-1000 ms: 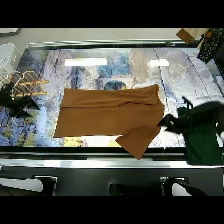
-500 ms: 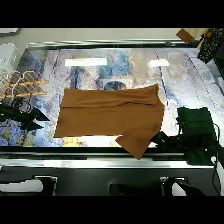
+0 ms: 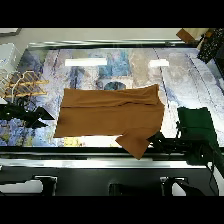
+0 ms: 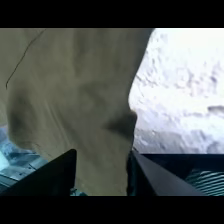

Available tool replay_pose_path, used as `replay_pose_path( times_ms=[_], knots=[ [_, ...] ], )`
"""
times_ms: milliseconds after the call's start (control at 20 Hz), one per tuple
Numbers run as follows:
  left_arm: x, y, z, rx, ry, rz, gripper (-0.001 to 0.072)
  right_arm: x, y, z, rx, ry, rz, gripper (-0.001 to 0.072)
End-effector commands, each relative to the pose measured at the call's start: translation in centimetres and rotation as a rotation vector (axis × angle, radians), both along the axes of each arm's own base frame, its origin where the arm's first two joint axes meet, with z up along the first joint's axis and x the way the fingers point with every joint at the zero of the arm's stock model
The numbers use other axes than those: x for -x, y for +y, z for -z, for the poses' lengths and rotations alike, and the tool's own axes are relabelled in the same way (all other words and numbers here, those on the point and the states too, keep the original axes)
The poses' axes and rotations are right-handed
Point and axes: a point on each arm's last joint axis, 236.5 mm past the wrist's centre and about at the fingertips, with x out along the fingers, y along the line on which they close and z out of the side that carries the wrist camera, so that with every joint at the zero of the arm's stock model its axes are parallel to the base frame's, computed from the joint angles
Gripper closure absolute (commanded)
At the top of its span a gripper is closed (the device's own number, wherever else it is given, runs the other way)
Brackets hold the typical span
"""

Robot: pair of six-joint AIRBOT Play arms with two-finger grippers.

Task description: Fold the clothes and pants, and hang the long-sleeved shirts on hangers.

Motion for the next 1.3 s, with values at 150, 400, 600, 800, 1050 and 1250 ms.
replay_pose_path(
  times_ms=[150, 400, 600, 800, 1050, 1250],
  knots=[
    [0.6, -0.5, 0.5, -0.007, -0.033, 0.056, 0.0095, -0.6, -0.6, 0.9, 0.029, -0.023, 0.048, 0.0677],
    [4.1, -1.1, 3.2, -0.014, 0.000, 0.005, 0.0095, -0.5, -0.5, 0.7, 0.020, -0.019, 0.045, 0.0679],
    [6.1, -2.3, 5.0, 0.003, 0.046, 0.007, 0.0095, 0.0, 0.2, 0.4, -0.012, -0.006, 0.029, 0.0679],
    [6.4, -2.4, 5.7, -0.001, 0.053, -0.001, 0.0097, 0.0, 0.5, 0.1, -0.031, -0.005, 0.032, 0.0679],
    [5.9, -3.1, 5.7, -0.002, 0.036, 0.005, 0.0688, 0.1, 1.0, -0.5, -0.046, -0.024, 0.002, 0.0680],
    [5.0, -3.5, 4.9, 0.013, 0.004, -0.024, 0.0696, -0.6, 1.2, -3.5, -0.030, -0.149, -0.057, 0.0682]
  ],
)
